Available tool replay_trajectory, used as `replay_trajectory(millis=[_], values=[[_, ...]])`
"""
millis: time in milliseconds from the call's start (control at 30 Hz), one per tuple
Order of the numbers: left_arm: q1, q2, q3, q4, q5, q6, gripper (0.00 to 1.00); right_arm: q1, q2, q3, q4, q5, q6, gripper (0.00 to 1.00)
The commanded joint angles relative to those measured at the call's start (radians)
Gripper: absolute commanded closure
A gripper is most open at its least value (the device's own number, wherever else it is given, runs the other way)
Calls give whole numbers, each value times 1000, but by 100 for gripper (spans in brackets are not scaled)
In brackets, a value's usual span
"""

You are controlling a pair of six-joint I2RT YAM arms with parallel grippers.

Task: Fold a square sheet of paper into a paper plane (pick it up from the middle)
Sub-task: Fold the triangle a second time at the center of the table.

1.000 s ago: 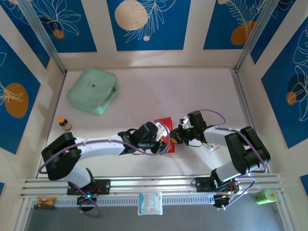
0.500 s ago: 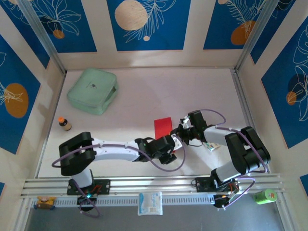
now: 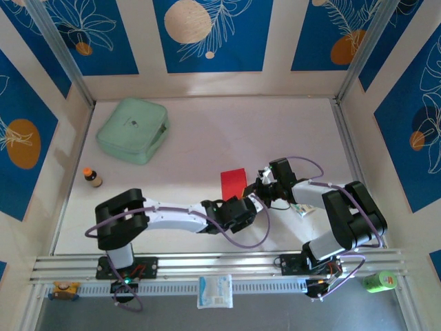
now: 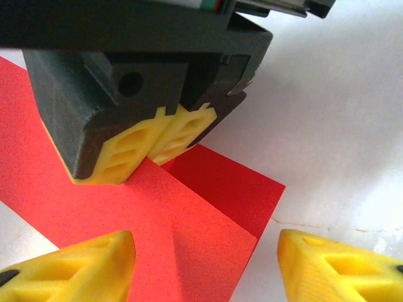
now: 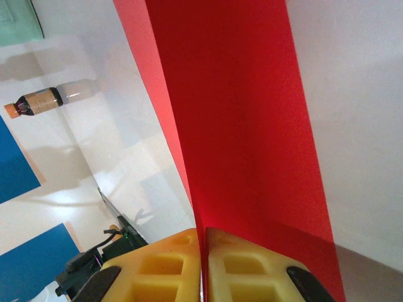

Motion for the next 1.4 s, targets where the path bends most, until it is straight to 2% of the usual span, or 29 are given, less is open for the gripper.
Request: replay_trajectory(millis=[0, 267, 400, 500, 667, 800, 967, 1033, 1133, 1367], values=[[-4, 13, 25, -8, -36, -1, 46, -5, 8, 20, -27, -28, -17, 89], [-2, 0, 17, -6, -34, -4, 82, -8, 0, 19, -31, -29, -22, 88], [13, -11, 14, -6, -3, -22, 94, -14, -22, 16, -47, -21, -26, 85], [39, -26, 7, 2, 82, -49, 100, -34, -60, 14, -95, 1, -41, 81], [116, -68, -33, 50, 278, -146, 100, -91, -187, 14, -250, 92, -81, 69], [192, -86, -74, 120, 456, -238, 100, -134, -293, 4, -350, 172, -93, 68], [252, -72, -102, 203, 624, -330, 100, -131, -393, -62, -311, 193, -78, 68], [263, -65, -107, 234, 658, -358, 100, -129, -402, -75, -314, 193, -71, 70], [276, -53, -114, 276, 693, -403, 100, -124, -393, -97, -295, 140, -53, 77], [289, -44, -128, 302, 686, -450, 100, -45, -351, -131, -204, 118, 4, 91]])
